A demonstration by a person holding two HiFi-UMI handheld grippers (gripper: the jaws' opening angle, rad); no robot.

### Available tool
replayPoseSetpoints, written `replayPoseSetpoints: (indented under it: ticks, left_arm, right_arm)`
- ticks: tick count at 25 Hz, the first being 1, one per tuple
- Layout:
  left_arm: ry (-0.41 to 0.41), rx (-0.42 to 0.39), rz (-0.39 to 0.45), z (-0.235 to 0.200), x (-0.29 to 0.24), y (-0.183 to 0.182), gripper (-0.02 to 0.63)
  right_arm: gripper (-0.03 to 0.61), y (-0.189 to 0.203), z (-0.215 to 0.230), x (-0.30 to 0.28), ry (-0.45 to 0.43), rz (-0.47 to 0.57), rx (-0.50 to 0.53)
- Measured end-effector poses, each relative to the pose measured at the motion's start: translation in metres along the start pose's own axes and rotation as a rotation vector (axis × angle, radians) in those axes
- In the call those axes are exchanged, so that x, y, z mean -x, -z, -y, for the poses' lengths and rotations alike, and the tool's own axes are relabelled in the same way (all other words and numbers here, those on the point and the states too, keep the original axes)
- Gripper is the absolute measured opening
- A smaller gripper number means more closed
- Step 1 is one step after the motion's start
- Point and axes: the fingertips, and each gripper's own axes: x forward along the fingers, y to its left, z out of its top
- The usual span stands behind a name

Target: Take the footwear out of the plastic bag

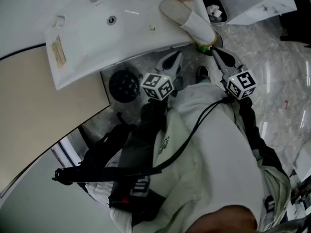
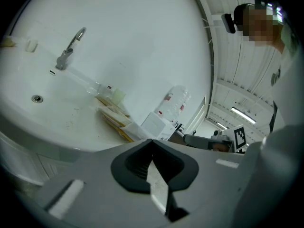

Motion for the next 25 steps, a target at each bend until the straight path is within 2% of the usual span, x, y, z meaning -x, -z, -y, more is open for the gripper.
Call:
replayPoseSetpoints:
  ticks: [2,5,8,11,14,18,20,22,25]
  left_arm:
    - [0.048,0.057,0.013,0.005,-0.001,-0.002,0.000]
    - [0.098,0.141,0.037,0.006,-0.004,-0.009,0.000]
    - [0.086,0.128,0.038,-0.001,-0.007,-0.015,0.000]
    - [0.087,0.142,0.042,-0.004,-0.008,-0.017,0.002]
    - [0.096,0.142,0.034,-0.003,-0.011,-0.017,0.002]
    - [0.108,0.148,0.023,-0.003,-0.015,-0.016,0.002]
    - [0.111,0.155,0.019,-0.004,-0.017,-0.017,0.003]
    - [0.114,0.175,0.015,-0.007,-0.021,-0.018,0.034]
    - [0.123,0.241,0.020,-0.016,-0.027,-0.022,0.132]
  right_arm:
    - [0.002,0.000,0.009,0.005,0.026,0.008,-0.026]
    - [0.002,0.013,0.030,0.010,0.069,0.002,-0.186]
    - [0.010,0.032,0.044,0.009,0.077,-0.007,-0.341]
    - [0.159,0.047,0.052,0.002,0.067,-0.002,-0.510]
    - [0.164,0.060,0.057,-0.013,0.042,-0.010,-0.667]
    - [0.164,0.064,0.069,-0.032,0.002,0.054,-0.877]
    - [0.146,0.062,0.070,-0.041,-0.039,0.064,-0.912]
    - [0.098,0.056,0.070,-0.047,-0.066,0.078,-0.898]
    - [0.089,0.051,0.071,-0.056,-0.098,0.116,-0.910]
